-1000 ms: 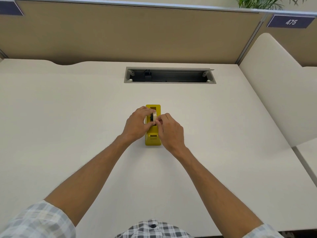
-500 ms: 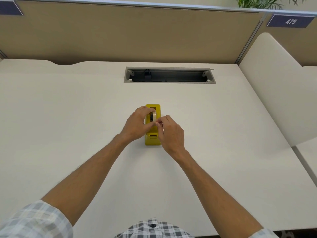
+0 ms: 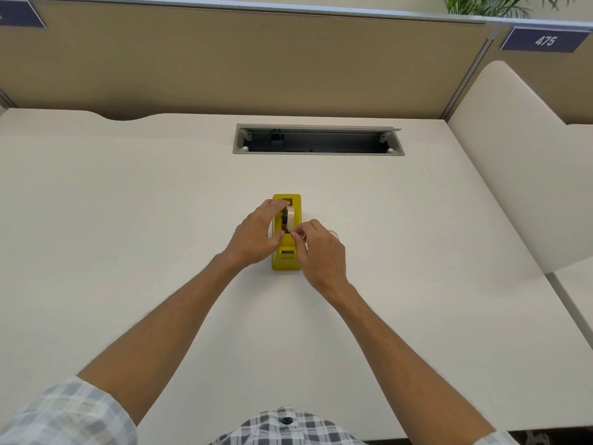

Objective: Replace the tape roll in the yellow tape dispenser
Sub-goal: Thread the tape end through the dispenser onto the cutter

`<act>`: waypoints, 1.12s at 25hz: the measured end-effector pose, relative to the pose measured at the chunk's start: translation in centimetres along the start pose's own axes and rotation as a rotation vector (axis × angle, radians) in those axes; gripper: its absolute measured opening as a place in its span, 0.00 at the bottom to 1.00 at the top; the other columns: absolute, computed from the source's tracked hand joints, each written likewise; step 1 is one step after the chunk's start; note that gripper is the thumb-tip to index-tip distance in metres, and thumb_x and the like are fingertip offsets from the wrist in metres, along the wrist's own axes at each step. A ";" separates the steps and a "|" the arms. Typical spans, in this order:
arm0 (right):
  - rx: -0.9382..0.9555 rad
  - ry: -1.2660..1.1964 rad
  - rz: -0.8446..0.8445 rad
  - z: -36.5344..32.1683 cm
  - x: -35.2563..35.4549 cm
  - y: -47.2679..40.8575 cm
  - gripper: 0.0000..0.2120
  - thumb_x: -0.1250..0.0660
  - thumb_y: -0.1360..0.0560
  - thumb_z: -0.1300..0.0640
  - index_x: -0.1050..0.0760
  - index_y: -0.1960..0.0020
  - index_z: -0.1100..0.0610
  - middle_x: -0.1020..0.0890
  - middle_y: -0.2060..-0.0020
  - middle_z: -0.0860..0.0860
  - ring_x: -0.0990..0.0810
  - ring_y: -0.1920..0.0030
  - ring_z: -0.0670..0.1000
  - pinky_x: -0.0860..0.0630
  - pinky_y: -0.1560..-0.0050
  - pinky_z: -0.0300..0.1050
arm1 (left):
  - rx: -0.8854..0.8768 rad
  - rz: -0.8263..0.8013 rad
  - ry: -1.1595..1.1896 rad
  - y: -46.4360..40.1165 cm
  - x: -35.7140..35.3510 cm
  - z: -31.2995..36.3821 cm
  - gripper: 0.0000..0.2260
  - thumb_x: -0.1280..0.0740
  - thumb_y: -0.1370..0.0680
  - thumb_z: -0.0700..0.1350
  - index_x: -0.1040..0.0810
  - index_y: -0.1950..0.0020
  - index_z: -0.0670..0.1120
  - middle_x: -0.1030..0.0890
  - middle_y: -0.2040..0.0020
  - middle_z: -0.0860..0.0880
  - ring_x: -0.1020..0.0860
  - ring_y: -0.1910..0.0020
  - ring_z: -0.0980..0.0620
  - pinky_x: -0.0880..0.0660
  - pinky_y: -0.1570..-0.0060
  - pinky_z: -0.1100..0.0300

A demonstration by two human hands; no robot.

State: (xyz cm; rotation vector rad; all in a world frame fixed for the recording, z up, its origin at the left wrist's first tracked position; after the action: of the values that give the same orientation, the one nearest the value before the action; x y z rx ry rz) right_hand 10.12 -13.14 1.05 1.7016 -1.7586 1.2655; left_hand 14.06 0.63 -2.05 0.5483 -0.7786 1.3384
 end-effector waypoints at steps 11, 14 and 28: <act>0.007 0.020 0.001 -0.4 0.2 0.4 0.08 0.38 0.20 0.55 0.21 0.50 0.56 0.18 0.55 0.50 0.25 0.63 0.50 0.33 0.67 0.42 | 0.064 -0.023 -0.012 0.6 -0.4 -0.3 0.28 0.35 0.21 0.46 0.42 0.24 0.59 0.39 0.23 0.57 0.34 0.27 0.48 0.29 0.36 0.45; 0.006 0.017 -0.004 -0.4 0.2 0.5 0.08 0.39 0.20 0.55 0.21 0.50 0.56 0.18 0.55 0.50 0.22 0.62 0.51 0.32 0.68 0.42 | 0.054 -0.029 -0.019 0.7 -0.2 -0.1 0.27 0.35 0.21 0.45 0.41 0.25 0.61 0.39 0.23 0.58 0.33 0.27 0.48 0.28 0.37 0.44; 0.002 0.027 0.004 -0.8 0.8 1.6 0.08 0.38 0.20 0.55 0.22 0.51 0.56 0.19 0.57 0.50 0.22 0.62 0.52 0.28 0.69 0.45 | 0.135 0.003 -0.071 1.1 -0.4 -0.5 0.29 0.36 0.21 0.51 0.46 0.23 0.58 0.28 0.29 0.47 0.25 0.39 0.42 0.23 0.46 0.45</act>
State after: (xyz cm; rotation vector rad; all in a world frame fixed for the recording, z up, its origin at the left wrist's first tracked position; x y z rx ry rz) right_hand 8.19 -13.20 1.59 1.6750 -1.7468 1.2862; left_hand 13.06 0.98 -2.78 0.7054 -0.7503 1.3872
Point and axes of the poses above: each hand's wrist, its own y-axis away from the middle knuckle, its own x-axis out of the back of the hand, z = x × y, the point moved 7 cm from there along -y, towards the middle knuckle
